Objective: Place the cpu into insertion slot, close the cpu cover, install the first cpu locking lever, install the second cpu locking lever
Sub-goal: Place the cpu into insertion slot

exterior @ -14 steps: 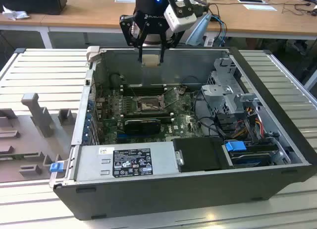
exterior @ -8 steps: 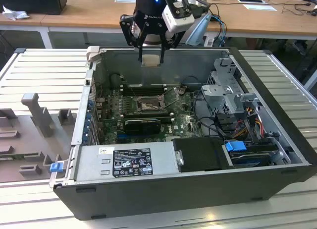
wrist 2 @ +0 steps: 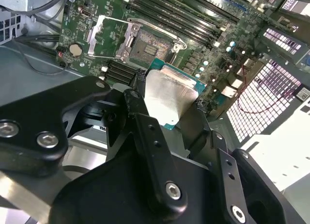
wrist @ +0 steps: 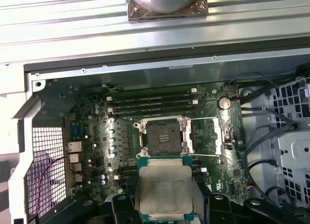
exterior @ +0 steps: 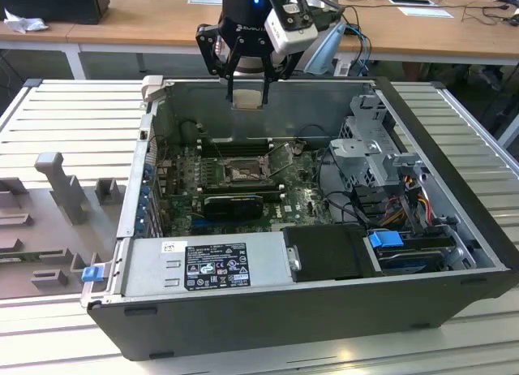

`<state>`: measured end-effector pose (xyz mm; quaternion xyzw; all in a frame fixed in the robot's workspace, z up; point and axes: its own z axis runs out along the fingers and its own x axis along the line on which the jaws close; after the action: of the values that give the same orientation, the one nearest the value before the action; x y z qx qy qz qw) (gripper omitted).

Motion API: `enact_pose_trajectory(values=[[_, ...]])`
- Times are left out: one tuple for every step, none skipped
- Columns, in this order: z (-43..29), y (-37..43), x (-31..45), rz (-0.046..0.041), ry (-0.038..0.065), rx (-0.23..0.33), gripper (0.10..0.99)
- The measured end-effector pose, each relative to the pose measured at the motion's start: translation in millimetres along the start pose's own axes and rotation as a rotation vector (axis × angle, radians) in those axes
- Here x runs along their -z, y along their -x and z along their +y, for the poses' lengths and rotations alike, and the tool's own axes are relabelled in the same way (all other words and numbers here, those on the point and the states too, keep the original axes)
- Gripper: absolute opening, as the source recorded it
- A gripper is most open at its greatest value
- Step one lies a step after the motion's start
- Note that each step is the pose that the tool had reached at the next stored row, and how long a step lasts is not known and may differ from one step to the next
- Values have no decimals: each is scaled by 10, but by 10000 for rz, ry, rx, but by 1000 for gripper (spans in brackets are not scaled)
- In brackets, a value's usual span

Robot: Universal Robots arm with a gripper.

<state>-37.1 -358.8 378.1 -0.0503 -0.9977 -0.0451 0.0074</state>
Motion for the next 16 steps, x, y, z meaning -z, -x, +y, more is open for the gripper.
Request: enact_pose_trajectory(values=[[0,0,0,-2,0,-15,529],[0,0,0,-3,0,-36,529],[0,0,0,-4,1,-49,529],[0,0,0,-6,1,-60,529],[0,0,-1,-9,1,-89,529],[0,0,-1,-11,2,-117,529],[0,0,-1,-12,3,-128,529],[0,0,-1,-13,3,-139,529],[0,0,-1,-14,4,-151,529],[0,0,-1,-15,3,-163,529],[0,0,-2,-16,4,-177,529],[0,0,-1,-17,4,-189,529],[0,0,-2,-19,4,-209,529],[0,0,-2,-20,4,-224,529],[0,0,-2,-21,5,-233,529],[0,0,-2,-24,5,-258,529]])
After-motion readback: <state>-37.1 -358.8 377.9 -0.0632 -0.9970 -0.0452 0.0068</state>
